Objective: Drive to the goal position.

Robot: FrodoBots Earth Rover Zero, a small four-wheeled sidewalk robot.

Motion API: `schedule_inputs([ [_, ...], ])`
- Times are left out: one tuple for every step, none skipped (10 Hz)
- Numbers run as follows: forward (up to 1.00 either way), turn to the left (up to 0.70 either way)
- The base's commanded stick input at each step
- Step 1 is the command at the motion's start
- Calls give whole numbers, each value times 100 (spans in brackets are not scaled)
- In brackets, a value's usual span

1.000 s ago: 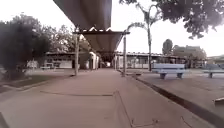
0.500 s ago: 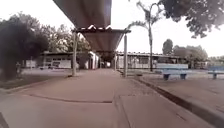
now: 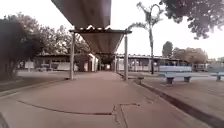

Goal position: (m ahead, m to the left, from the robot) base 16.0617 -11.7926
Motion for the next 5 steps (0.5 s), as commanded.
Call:
schedule_inputs([
  [70, 1],
  [70, 28],
  [70, 14],
  [70, 0],
  [70, 0],
])
